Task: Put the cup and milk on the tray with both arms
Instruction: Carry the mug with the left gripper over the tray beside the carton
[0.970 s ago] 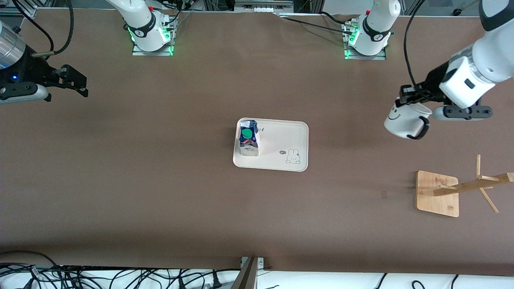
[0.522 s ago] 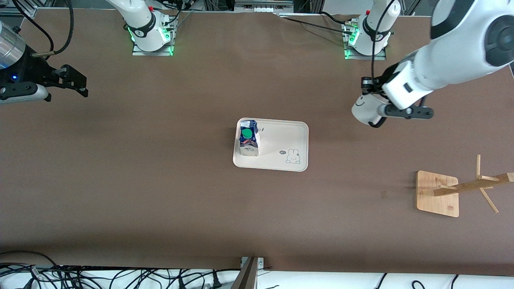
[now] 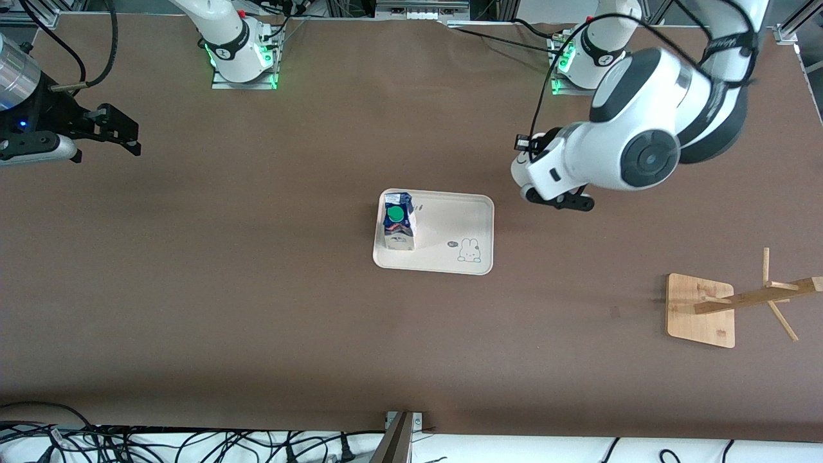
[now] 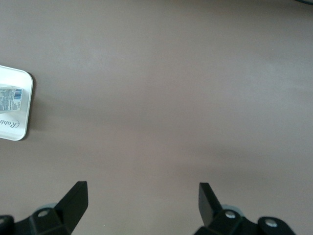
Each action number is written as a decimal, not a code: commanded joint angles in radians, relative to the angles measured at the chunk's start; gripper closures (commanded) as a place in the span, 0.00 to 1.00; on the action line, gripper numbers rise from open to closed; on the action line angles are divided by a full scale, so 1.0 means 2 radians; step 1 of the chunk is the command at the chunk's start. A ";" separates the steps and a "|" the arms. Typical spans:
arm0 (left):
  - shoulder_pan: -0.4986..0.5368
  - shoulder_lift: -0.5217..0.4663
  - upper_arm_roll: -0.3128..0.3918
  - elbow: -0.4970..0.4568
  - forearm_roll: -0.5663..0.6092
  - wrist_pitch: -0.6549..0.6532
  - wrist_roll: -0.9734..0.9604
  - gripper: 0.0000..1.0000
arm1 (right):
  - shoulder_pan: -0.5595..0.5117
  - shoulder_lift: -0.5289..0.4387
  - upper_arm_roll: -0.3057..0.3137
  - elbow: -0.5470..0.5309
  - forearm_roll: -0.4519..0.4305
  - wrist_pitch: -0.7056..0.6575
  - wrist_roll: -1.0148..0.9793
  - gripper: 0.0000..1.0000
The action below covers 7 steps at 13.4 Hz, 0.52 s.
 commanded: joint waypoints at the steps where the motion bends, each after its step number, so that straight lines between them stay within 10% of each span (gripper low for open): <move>1: -0.050 0.092 0.009 0.110 0.014 -0.014 -0.058 1.00 | -0.003 0.005 0.004 0.011 -0.003 -0.004 0.006 0.00; 7: -0.074 0.191 0.009 0.159 0.052 0.064 -0.080 1.00 | -0.003 0.005 0.004 0.011 -0.003 -0.004 0.006 0.00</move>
